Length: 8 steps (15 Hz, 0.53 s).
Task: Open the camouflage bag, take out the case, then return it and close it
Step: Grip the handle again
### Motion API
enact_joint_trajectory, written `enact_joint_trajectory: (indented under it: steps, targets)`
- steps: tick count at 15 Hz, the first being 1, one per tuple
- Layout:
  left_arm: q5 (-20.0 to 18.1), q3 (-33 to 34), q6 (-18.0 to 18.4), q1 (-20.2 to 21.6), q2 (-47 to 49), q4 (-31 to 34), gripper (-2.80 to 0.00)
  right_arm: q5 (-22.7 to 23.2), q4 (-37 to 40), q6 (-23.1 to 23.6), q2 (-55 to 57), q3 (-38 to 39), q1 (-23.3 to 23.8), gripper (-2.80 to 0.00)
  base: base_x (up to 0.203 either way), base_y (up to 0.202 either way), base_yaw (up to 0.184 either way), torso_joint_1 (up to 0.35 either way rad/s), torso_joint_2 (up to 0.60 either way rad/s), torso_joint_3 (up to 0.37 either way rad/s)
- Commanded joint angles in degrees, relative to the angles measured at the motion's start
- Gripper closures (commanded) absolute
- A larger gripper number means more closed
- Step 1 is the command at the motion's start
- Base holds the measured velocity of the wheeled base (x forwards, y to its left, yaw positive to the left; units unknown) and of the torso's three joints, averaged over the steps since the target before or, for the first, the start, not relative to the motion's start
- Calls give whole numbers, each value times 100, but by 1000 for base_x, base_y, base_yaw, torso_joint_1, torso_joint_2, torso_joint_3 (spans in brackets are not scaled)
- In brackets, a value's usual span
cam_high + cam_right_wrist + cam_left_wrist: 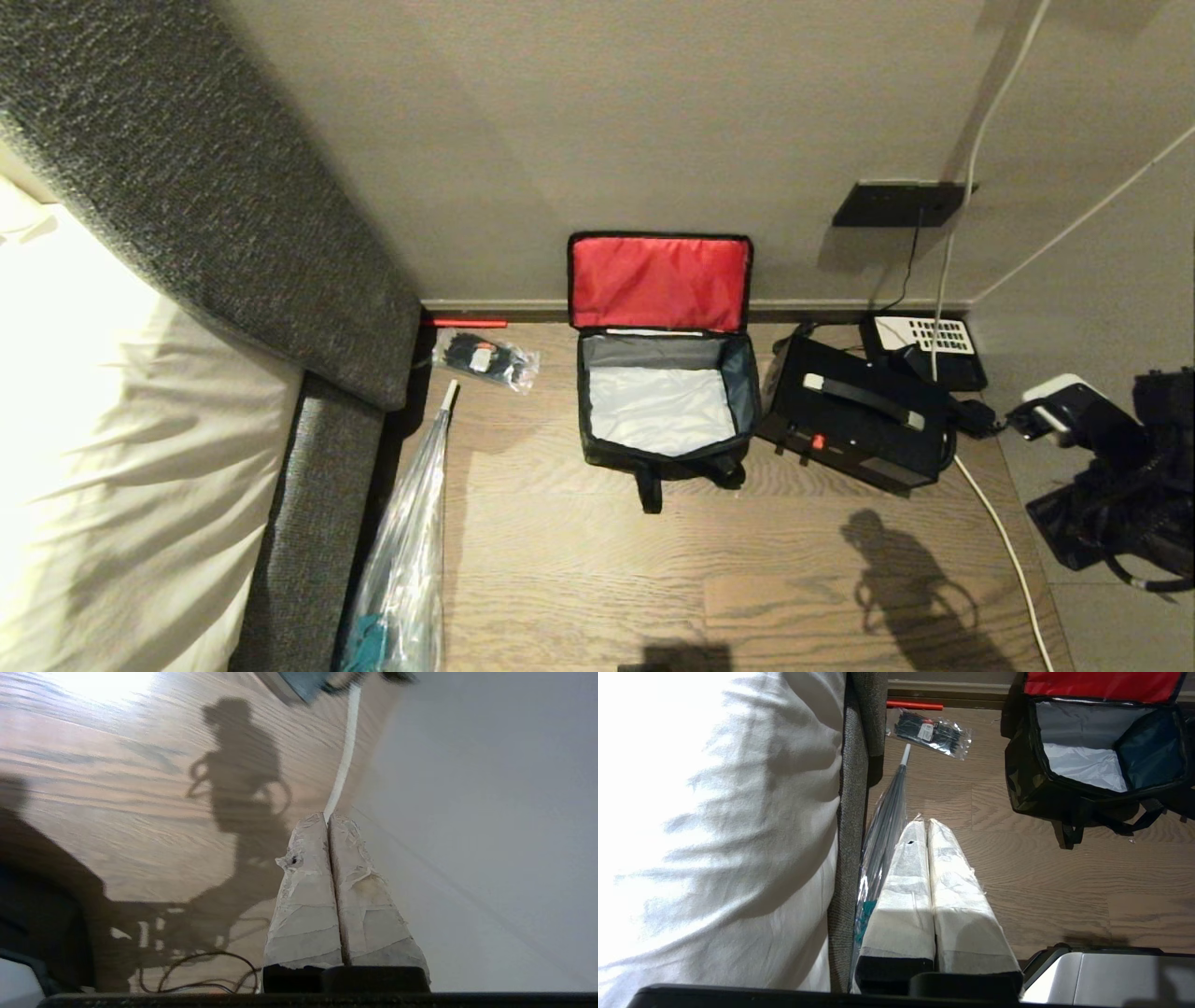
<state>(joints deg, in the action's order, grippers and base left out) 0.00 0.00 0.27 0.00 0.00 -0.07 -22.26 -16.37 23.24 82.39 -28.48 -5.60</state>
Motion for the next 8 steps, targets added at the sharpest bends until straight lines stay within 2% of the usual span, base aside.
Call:
enact_joint_trajectory:
  steps: [1, 3, 4, 6, 7, 8]
  targets:
    - [0, 0, 0, 0, 0, -1, 0, 86, -25, 54, 1063, -542, -68, 0, 0, 0, 0, 0, 0, 0]
    - [0, 0, 0, 0, 0, -1, 0, 60, -111, 190, 1823, -1231, -131, 0, 0, 0, 0, 0, 0, 0]
    - [0, 0, 0, 0, 0, -1, 0, -13, -209, 482, 2191, -1543, -144, 0, 0, 0, 0, 0, 0, 0]
    - [0, 0, 0, 0, 0, -1, 0, -118, -739, 1299, 2902, -1916, -155, 0, 0, 0, 0, 0, 0, 0]
    - [0, 0, 0, 0, 0, -1, 0, -148, -1141, 1874, 3253, -2037, -159, 0, 0, 0, 0, 0, 0, 0]
    - [0, 0, 0, 0, 0, -1, 0, -175, -1462, 2427, 3558, -2102, -159, -205, 0, 0, 0, 0, 0, 0]
